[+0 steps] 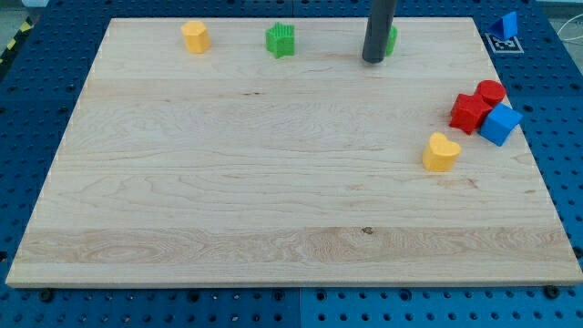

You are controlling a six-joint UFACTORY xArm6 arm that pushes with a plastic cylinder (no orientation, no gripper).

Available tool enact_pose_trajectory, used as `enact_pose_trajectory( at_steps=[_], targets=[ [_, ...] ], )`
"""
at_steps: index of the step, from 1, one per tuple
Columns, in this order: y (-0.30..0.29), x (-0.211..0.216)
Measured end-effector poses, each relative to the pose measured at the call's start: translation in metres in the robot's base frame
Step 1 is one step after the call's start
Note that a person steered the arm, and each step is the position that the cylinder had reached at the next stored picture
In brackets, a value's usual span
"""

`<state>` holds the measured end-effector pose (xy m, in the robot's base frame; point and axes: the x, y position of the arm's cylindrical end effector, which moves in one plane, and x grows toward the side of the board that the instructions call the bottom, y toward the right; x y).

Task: Push the green circle a bit left

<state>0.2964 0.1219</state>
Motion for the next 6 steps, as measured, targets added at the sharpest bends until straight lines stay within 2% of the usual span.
enact_pose_trajectory(
  at_steps=[2, 3, 4, 6],
  targets=[
    [0.06, 0.006],
    [0.071, -0.006],
    [0.054, -0.027],
    [0.035, -0.036]
  ],
)
